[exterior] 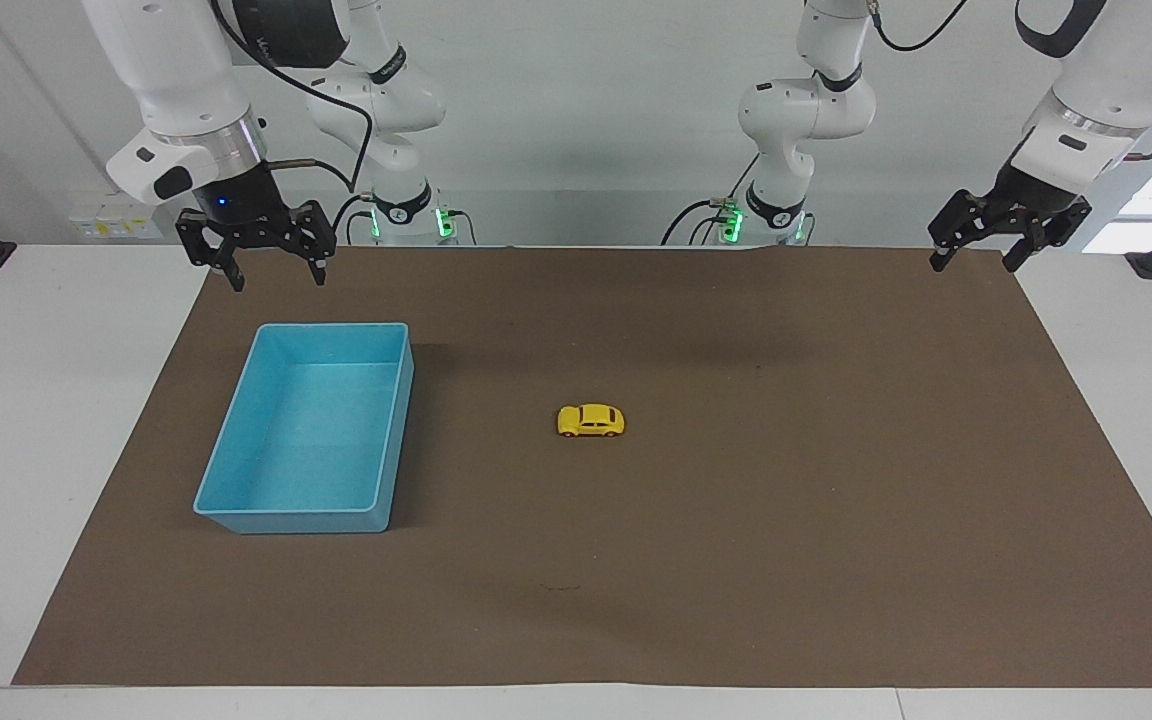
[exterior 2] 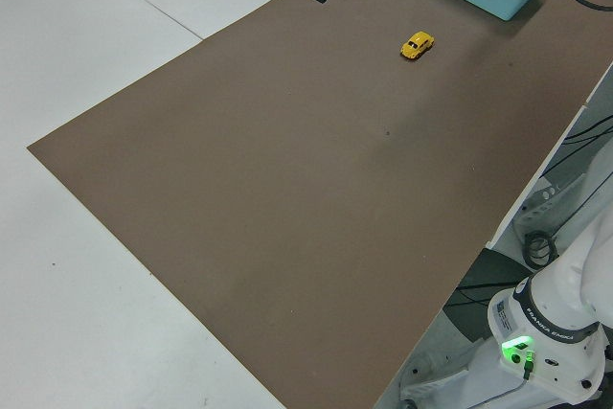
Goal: Wind up and store yellow beetle car
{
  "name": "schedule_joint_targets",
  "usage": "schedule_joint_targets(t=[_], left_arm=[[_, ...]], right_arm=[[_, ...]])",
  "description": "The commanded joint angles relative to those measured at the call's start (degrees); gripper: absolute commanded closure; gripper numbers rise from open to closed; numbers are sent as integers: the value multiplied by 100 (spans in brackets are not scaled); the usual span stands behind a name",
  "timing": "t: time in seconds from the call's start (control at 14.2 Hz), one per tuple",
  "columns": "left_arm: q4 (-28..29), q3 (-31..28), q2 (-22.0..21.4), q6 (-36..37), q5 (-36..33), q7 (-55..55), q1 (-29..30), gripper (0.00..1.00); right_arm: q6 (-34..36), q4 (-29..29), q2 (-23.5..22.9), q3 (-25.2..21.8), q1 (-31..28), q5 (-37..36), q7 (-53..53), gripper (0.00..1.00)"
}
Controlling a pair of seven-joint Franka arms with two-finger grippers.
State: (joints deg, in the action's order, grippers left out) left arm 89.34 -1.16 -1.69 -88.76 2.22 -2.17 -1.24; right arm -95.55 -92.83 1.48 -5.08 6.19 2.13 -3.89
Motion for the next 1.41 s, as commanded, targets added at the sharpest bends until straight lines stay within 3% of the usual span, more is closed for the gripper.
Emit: schedule_joint_targets(t=[0.0,1.34], left_arm=[[39,-7,-86,69,-20,-99,-8,0],[48,11,-51,-80,6,6,-61,0]], right_arm=[[10,19,28,-2,-57,130,143,0],[-25,1,37,-72,-83,130,134,0]])
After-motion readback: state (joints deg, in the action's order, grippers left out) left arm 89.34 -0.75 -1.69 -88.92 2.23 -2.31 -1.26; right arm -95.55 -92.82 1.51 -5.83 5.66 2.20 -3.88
